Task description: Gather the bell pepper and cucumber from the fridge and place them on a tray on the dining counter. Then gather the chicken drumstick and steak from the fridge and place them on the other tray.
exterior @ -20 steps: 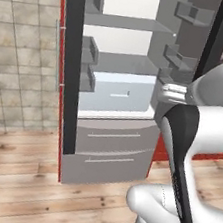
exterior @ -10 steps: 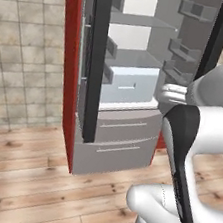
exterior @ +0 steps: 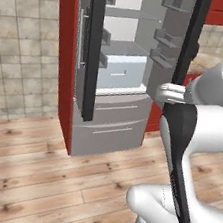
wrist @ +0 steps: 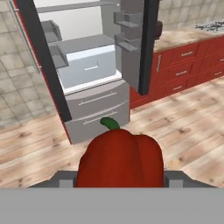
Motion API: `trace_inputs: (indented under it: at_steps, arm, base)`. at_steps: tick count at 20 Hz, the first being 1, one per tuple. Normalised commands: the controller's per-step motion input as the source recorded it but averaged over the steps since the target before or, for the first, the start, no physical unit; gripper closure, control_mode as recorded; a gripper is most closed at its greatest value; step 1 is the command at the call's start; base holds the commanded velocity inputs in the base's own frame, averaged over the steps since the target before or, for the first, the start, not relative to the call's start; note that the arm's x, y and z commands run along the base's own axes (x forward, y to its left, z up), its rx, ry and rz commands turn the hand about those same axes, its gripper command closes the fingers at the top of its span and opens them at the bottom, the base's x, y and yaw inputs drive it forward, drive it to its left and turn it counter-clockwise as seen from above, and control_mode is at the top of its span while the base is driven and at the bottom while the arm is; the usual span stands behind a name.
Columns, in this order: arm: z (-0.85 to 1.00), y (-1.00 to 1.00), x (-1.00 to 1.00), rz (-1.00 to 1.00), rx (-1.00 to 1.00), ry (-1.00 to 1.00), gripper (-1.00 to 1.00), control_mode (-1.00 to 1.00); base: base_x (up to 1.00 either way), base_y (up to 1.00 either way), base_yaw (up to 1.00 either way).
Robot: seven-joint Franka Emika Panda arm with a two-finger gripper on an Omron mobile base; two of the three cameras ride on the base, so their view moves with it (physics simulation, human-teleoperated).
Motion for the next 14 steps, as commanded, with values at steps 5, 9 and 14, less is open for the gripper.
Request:
trace_inputs:
  at_steps: [5, 9, 14]
  arm:
    - [0.0, 0.0, 0.0, 0.0, 0.0, 0.0, 1.0, 1.0]
    - [0.0, 0.0, 0.0, 0.0, 0.0, 0.0, 1.0, 1.0]
    - [0.0, 0.0, 0.0, 0.0, 0.0, 0.0, 1.0, 1.0]
  base:
    - [-1.0, 0.14, -0.14]
    - [-1.0, 0.0, -0.08]
    - [-1.0, 0.0, -0.11]
